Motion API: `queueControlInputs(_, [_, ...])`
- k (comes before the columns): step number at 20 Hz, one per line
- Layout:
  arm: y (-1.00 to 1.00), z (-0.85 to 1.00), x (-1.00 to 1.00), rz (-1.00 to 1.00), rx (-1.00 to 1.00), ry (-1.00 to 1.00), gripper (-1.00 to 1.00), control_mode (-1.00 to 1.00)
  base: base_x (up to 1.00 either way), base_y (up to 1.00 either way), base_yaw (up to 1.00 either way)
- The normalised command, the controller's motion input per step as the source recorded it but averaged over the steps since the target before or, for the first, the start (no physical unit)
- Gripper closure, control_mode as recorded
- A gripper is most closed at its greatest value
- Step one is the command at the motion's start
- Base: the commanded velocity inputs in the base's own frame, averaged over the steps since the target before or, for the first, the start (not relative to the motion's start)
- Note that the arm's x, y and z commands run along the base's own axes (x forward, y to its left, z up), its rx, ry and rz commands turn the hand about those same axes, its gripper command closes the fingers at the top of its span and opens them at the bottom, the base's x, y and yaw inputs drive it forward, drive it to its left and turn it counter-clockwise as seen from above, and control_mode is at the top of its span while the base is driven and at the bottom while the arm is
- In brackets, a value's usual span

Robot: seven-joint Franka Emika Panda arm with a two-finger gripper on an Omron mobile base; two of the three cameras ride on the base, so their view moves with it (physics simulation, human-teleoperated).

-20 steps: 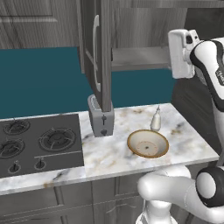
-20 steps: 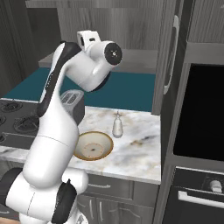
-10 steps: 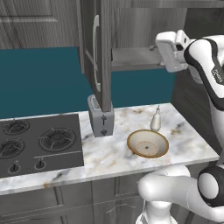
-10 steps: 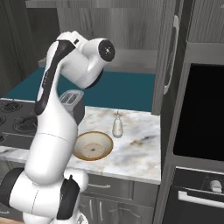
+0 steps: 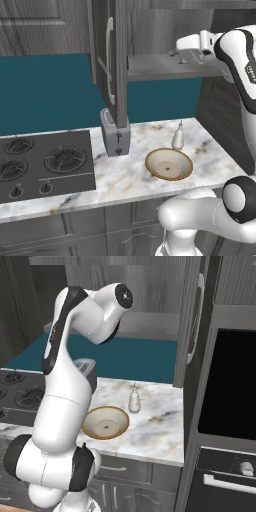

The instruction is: Retrieve the bottle and the shaker from the cabinet and place them next to the mixing bowl on the counter. Then add garlic from the fridge to the mixing bowl.

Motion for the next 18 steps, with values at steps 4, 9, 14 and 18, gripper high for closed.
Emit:
queueControlInputs(4, [0.09, 0.00, 0.02, 0.11, -0.22, -0.46, -1.00, -1.00, 0.00, 0.00, 0.00])
queueControlInputs(9, [0.19, 0.00, 0.16, 0.12, -0.21, -0.20, -1.00, -1.00, 0.00, 0.00, 0.00])
queueControlInputs(14, [0.11, -0.05, 0.30, 0.26, -0.18, -0.06, -1.00, -1.00, 0.00, 0.00, 0.00])
queueControlInputs(18, [0.00, -0.27, 0.25, 0.25, -0.14, -0.18, -1.00, -1.00, 0.00, 0.00, 0.00])
